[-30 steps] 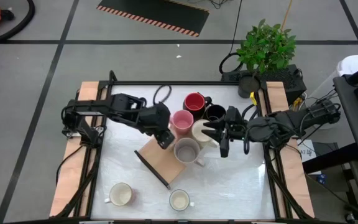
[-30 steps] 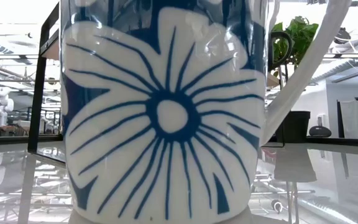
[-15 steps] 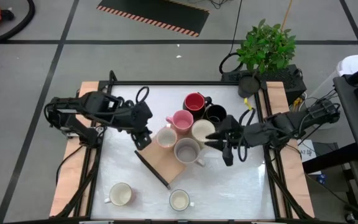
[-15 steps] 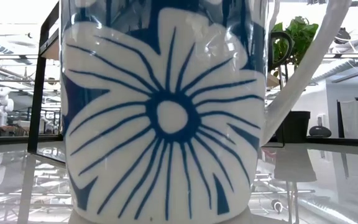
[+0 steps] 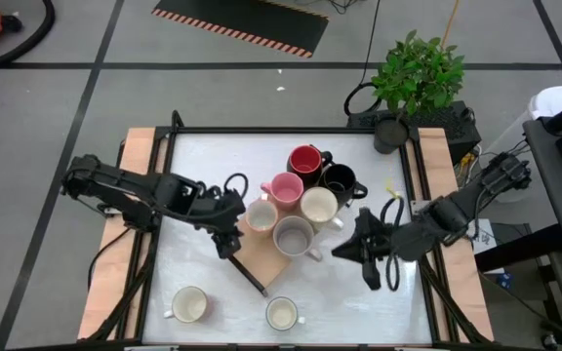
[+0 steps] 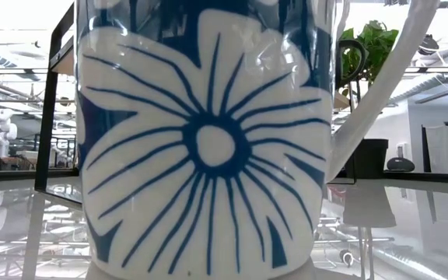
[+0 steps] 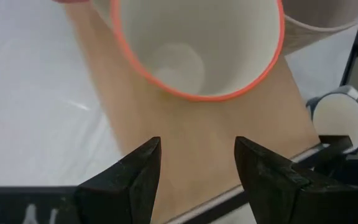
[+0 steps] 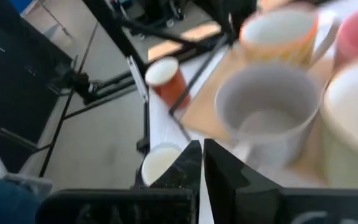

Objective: Place coffee mugs
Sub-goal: Put the orange mug on top of the shelf

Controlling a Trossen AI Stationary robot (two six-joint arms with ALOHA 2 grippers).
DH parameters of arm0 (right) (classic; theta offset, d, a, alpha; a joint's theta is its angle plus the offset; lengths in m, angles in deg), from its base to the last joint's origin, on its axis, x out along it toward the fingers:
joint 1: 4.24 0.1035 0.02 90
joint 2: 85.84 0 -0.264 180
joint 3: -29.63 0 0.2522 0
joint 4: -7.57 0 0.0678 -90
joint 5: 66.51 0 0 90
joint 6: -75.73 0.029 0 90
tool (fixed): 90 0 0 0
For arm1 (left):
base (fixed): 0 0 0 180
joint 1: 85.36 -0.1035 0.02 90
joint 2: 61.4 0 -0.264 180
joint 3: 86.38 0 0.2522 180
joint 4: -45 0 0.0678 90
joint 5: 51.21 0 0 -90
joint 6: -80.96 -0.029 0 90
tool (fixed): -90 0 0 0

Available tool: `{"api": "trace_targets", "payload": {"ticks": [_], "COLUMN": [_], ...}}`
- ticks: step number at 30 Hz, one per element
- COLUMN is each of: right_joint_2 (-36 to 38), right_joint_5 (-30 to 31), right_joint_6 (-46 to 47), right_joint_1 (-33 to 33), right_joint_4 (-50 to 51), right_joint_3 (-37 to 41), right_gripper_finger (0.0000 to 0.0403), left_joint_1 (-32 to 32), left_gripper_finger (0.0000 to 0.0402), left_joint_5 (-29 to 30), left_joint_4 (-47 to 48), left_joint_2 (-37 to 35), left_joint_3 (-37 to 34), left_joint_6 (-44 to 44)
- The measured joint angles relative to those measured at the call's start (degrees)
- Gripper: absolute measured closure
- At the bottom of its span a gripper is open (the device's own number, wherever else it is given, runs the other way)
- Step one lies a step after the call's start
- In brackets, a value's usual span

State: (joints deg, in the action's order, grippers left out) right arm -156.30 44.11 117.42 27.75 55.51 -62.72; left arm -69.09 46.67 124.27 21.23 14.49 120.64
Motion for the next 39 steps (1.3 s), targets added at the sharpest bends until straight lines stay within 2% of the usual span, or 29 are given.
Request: {"api": "trace_targets", "payload": {"ticks": [3,7,10,17,21,27,34,39], "right_joint_2": [-0.1,0.0,-0.1,-0.1,-0.1,-0.3,-0.5,-0.5], "right_joint_5": [-0.1,0.0,0.4,7.4,9.4,9.4,9.2,5.7], "right_joint_6": [4.1,7.0,7.6,15.5,16.8,14.7,13.2,13.1], "right_joint_1": [1.7,3.1,3.4,3.2,3.1,2.4,2.2,2.2], "right_joint_4": [-2.9,-13.6,-20.4,-22.7,-22.8,-23.2,-23.3,-23.2], "right_joint_3": [4.7,11.6,16.7,24.0,25.0,25.0,25.1,25.1], "right_gripper_finger": [0.0401,0.0402,0.0402,0.0403,0.0403,0.0403,0.0403,0.0403], "left_joint_1": [0.4,0.5,0.5,0.4,0.4,-0.4,-2.3,-2.9], "left_gripper_finger": [0.0193,0.0193,0.0193,0.0193,0.0193,0.0193,0.0193,0.0193], "left_joint_5": [-0.4,-0.5,-0.3,1.3,2.3,5.2,5.7,5.9], "left_joint_4": [-5.5,-14.6,-17.9,-23.5,-26.0,-26.0,-25.8,-26.5], "left_joint_2": [-0.1,-0.1,-0.1,-0.1,-0.1,0.0,0.0,0.0], "left_joint_3": [-3.9,-9.0,-11.3,-14.6,-15.4,-15.5,-15.5,-15.5], "left_joint_6": [0.4,3.0,4.4,5.5,5.5,6.4,6.4,6.4]}}
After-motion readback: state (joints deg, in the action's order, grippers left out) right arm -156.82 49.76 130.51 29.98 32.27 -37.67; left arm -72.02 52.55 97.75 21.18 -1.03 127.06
